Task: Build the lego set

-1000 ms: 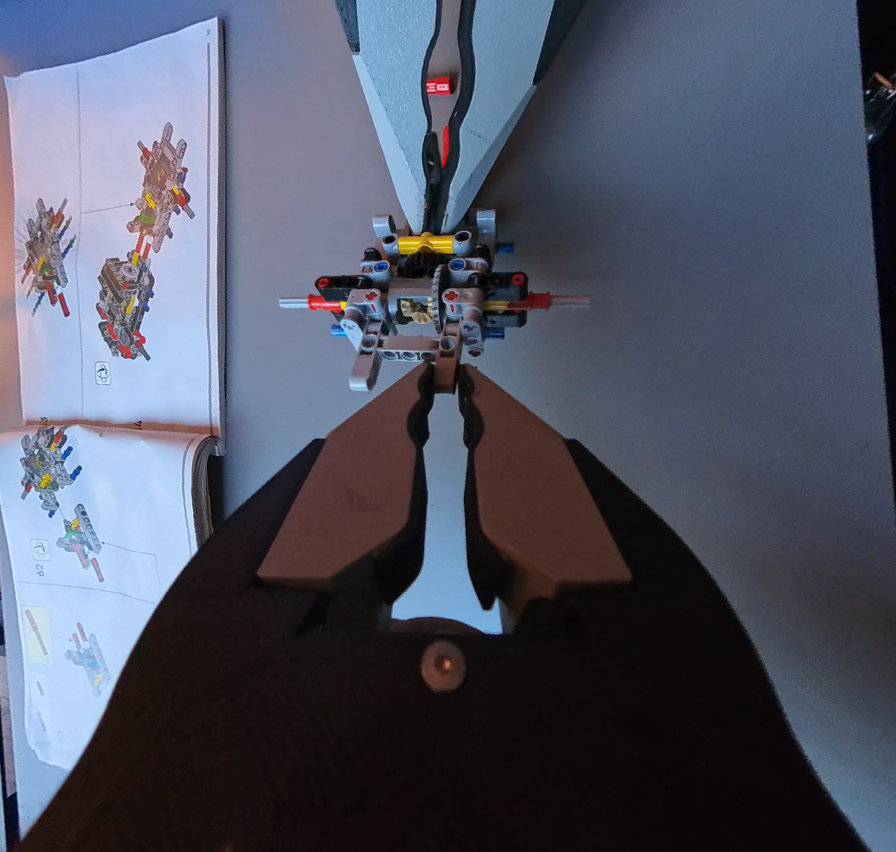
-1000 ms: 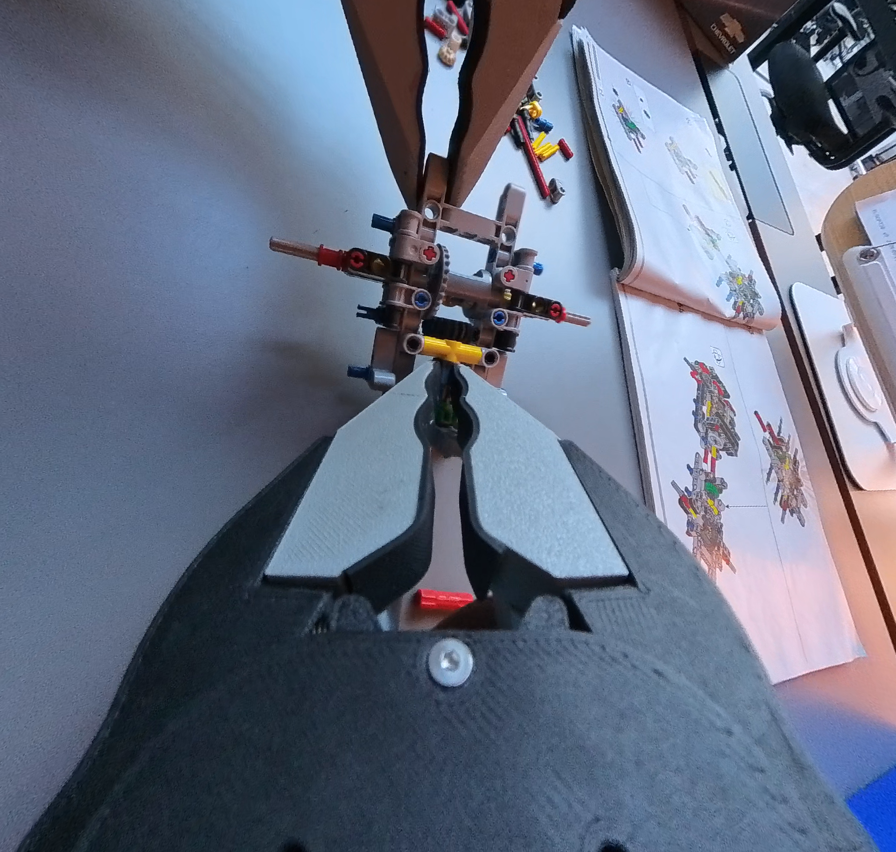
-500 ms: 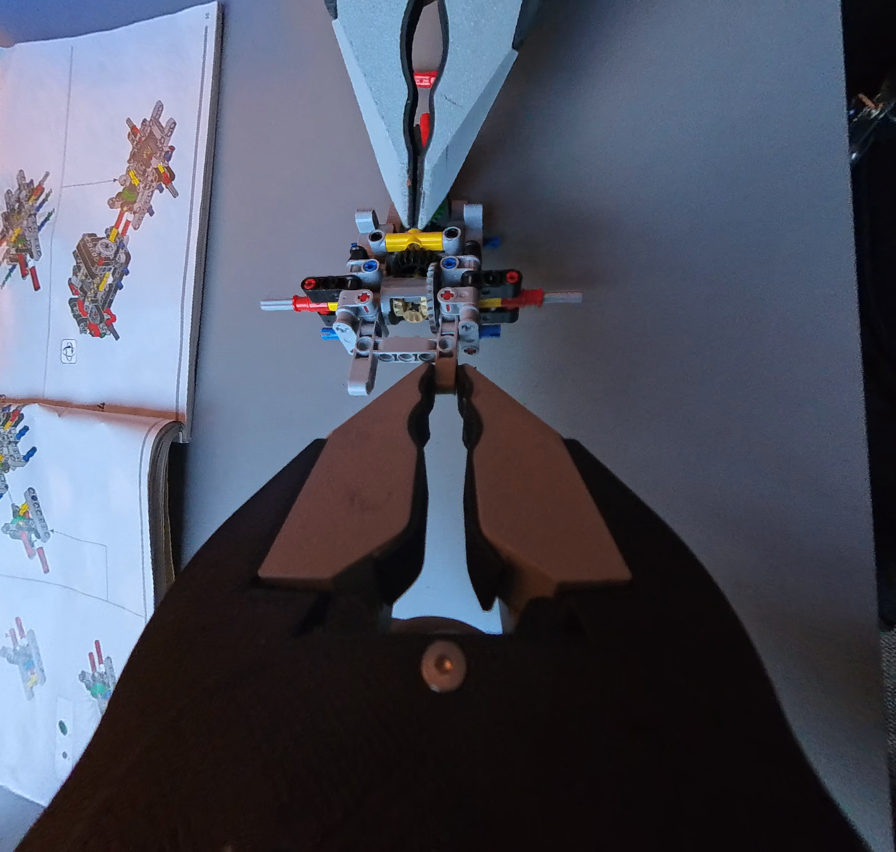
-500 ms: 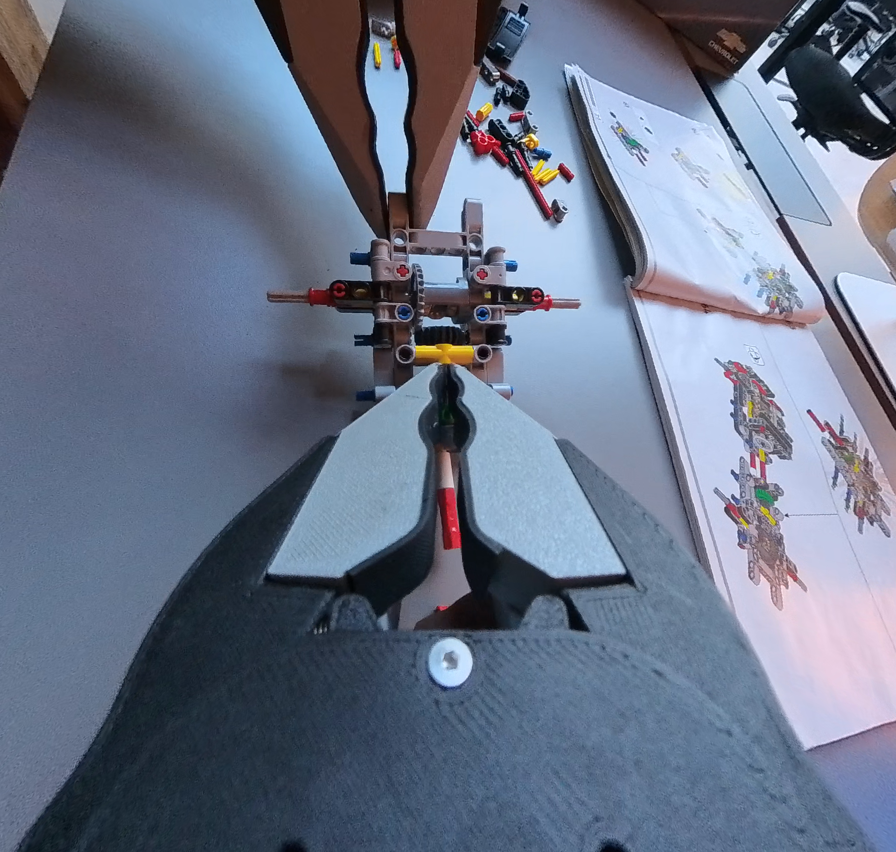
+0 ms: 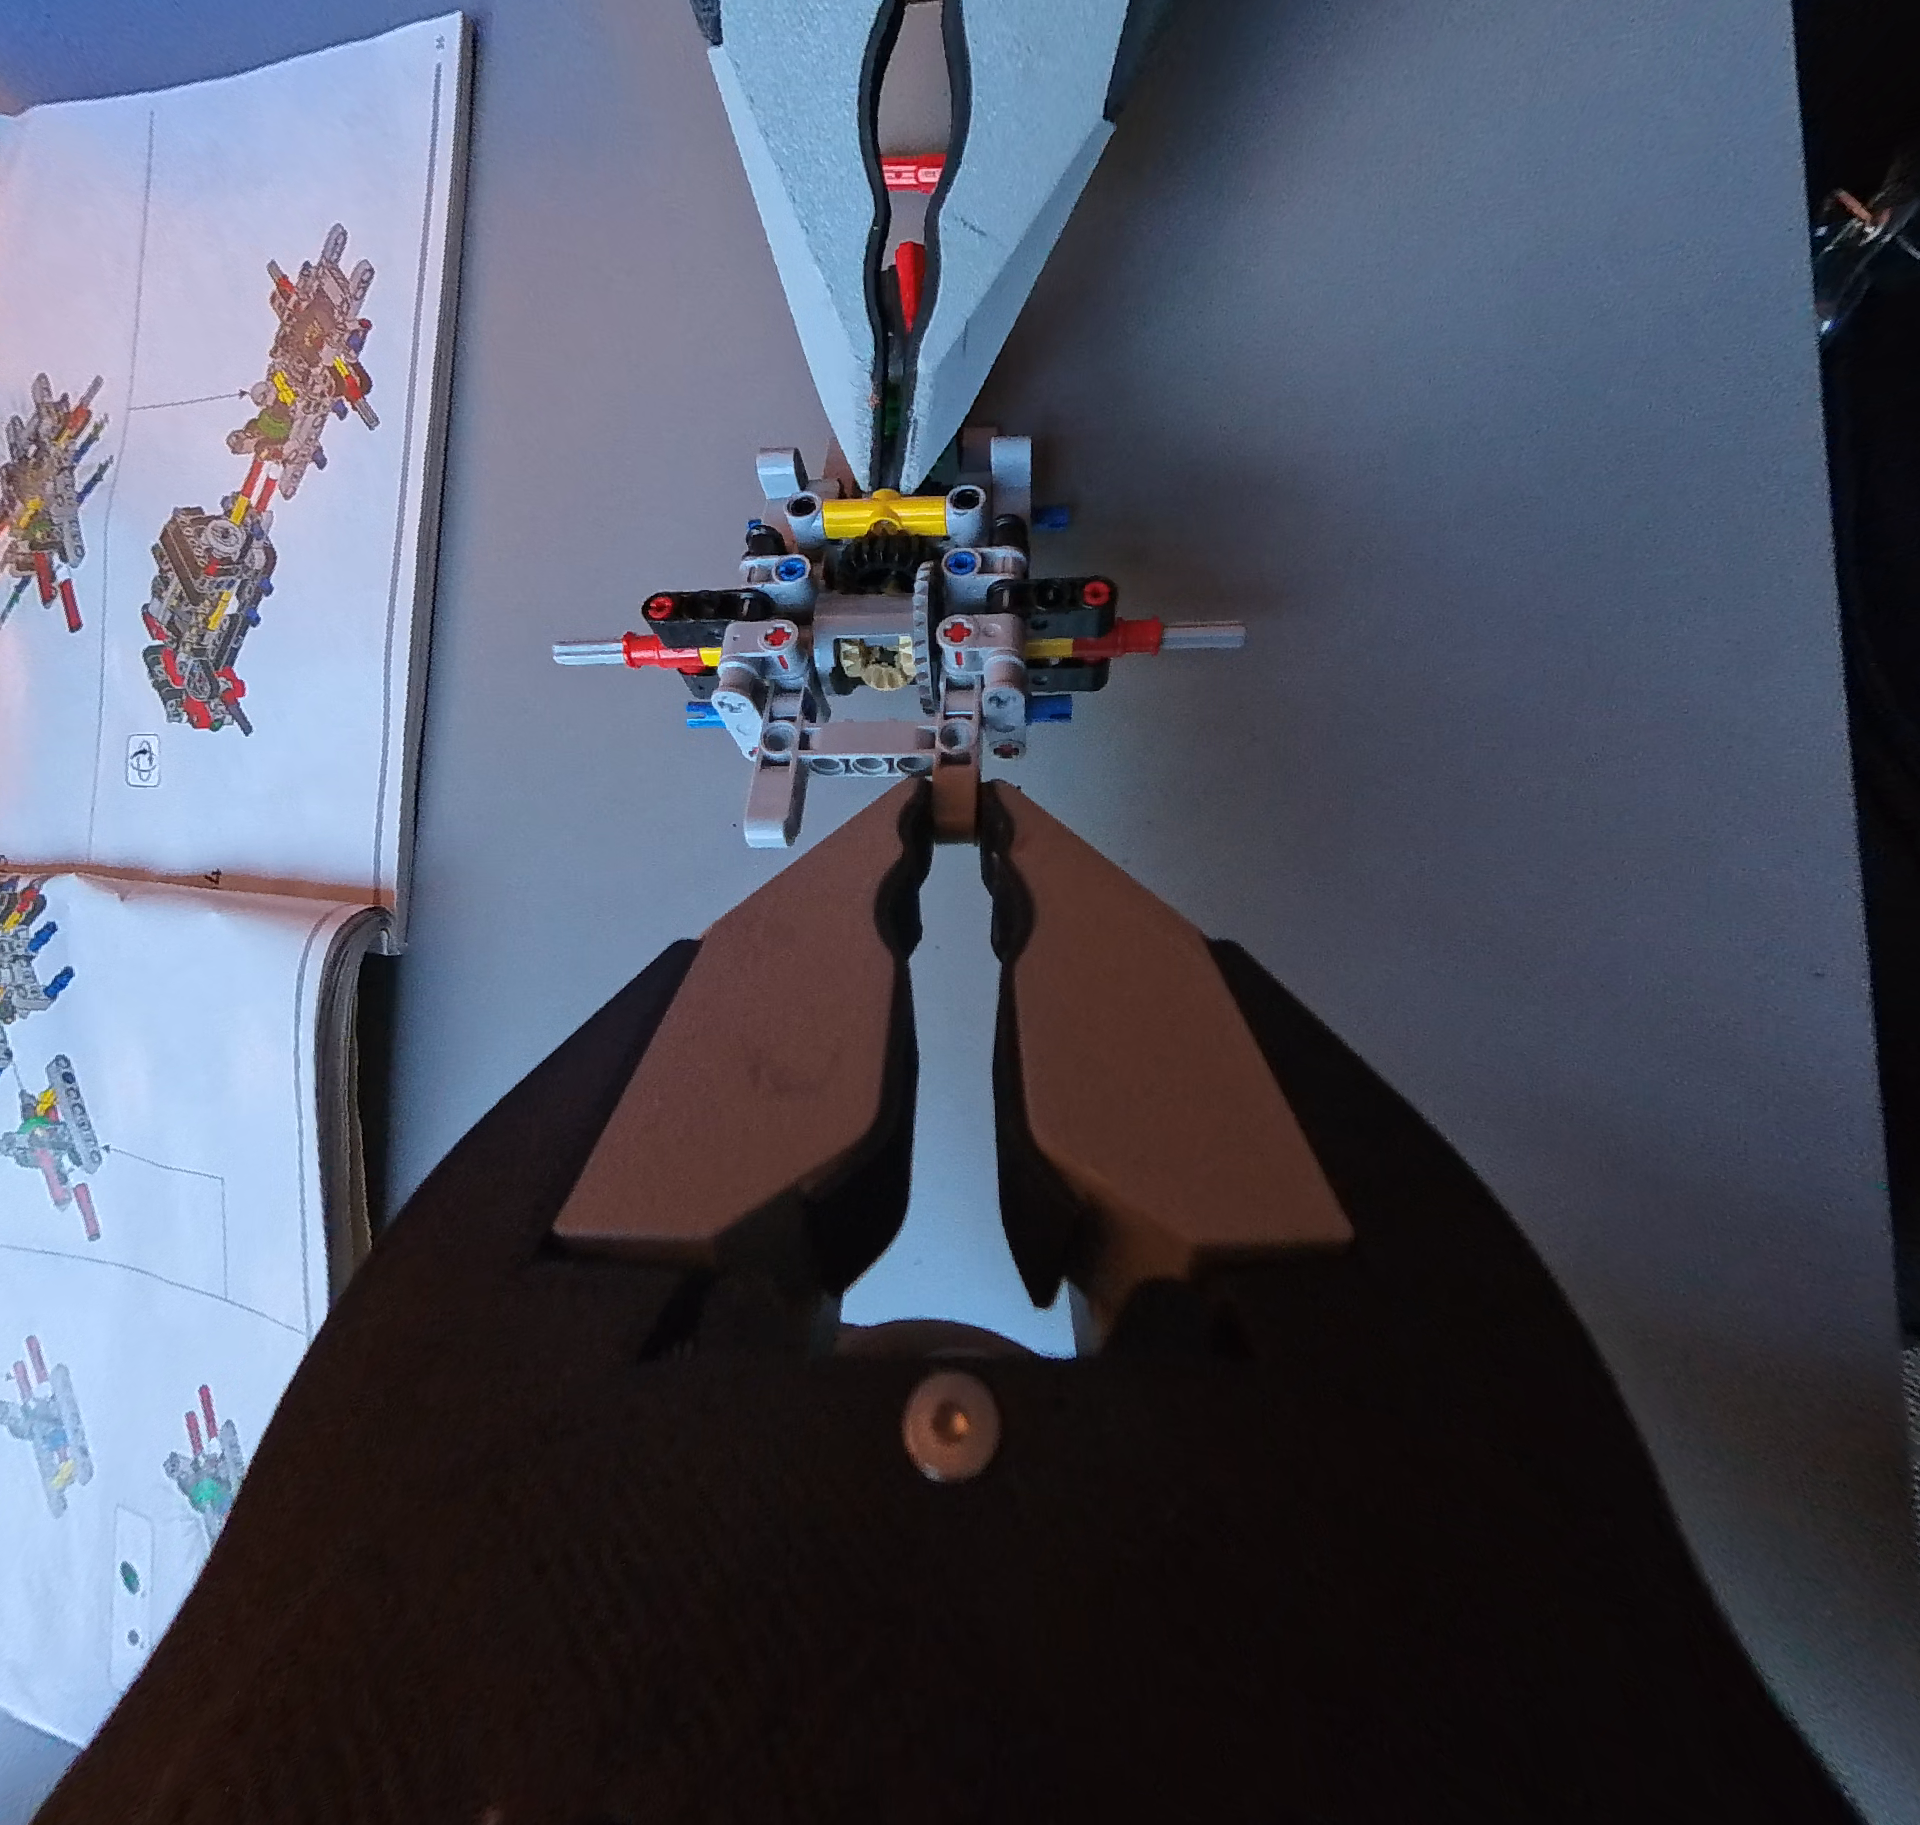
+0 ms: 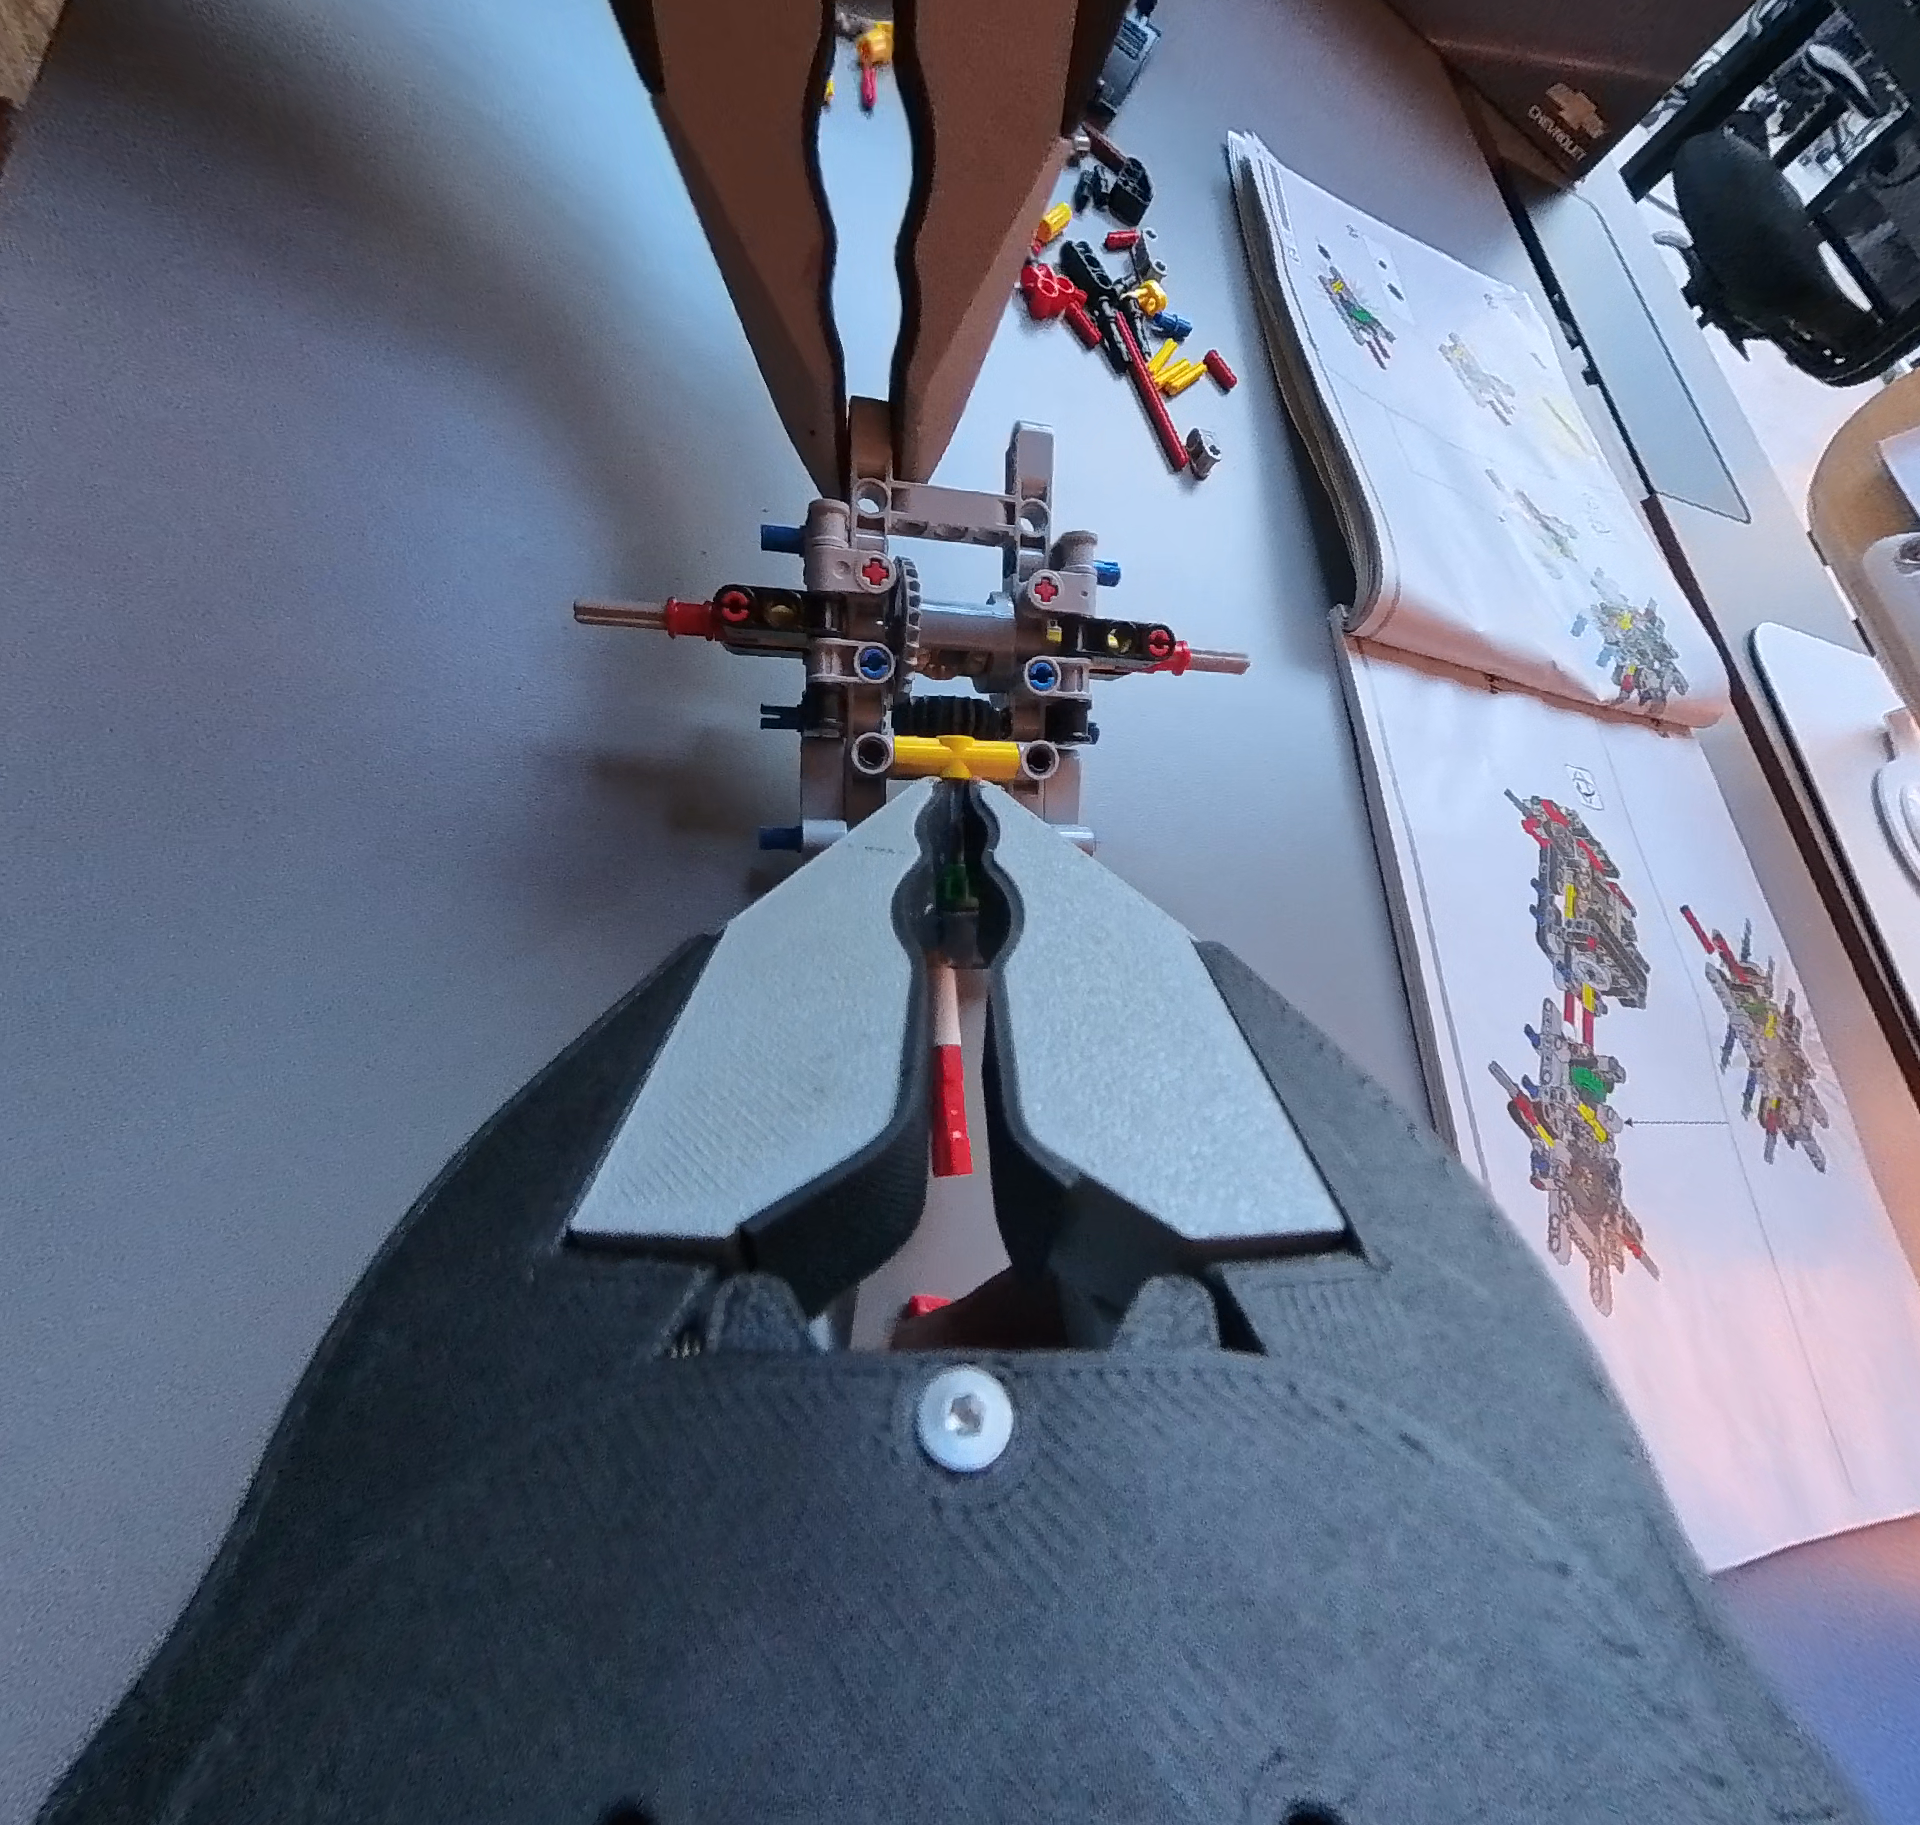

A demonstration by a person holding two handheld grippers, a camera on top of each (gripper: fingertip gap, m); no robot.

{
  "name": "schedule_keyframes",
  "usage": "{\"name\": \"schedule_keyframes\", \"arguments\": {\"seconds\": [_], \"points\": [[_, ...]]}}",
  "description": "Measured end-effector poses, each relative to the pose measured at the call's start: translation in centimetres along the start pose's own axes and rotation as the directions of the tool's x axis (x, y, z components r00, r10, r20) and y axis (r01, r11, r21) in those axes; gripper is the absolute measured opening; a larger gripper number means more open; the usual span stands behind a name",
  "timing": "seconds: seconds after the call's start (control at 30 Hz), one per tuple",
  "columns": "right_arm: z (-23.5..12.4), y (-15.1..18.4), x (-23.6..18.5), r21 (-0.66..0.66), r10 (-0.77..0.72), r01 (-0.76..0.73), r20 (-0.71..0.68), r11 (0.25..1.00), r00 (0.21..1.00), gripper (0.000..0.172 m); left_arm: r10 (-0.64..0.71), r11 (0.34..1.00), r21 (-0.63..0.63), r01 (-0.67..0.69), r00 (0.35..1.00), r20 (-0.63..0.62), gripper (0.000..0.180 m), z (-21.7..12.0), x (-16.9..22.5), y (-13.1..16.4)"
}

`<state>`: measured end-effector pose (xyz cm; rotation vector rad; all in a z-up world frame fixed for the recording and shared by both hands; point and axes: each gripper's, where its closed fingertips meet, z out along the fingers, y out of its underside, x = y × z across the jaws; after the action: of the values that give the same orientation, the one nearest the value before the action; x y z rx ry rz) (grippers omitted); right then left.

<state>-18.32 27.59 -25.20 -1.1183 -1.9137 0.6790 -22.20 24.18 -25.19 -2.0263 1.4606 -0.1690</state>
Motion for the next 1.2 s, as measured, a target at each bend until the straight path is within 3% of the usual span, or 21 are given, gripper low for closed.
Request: {"name": "schedule_keyframes", "arguments": {"seconds": [0.47, 0.7, 0.87, 1.2], "points": [[0.10, 0.38, 0.24, -0.165, -0.205, 0.205, 0.019, 0.965, 0.979, 0.000, 0.015, 1.000, 0.003, -0.015, 1.000, 0.006, 0.007, -0.44, -0.40, -0.16], [0.13, 0.49, 0.69, -0.157, -0.182, 0.180, -0.003, 0.971, 0.983, 0.000, 0.012, 1.000, 0.016, -0.012, 1.000, 0.023, 0.007, -0.37, -0.65, -0.19], [0.18, 0.17, 0.90, -0.077, -0.098, 0.096, -0.024, 0.992, 0.995, 0.000, 0.001, 1.000, 0.026, -0.002, 1.000, 0.017, 0.006, -0.43, -0.65, 0.02], [0.70, 0.34, 0.74, -0.099, -0.111, 0.109, -0.012, 0.989, 0.994, 0.002, 0.007, 1.000, 0.029, -0.008, 1.000, 0.008, 0.006, -0.27, -0.49, 0.09]]}}
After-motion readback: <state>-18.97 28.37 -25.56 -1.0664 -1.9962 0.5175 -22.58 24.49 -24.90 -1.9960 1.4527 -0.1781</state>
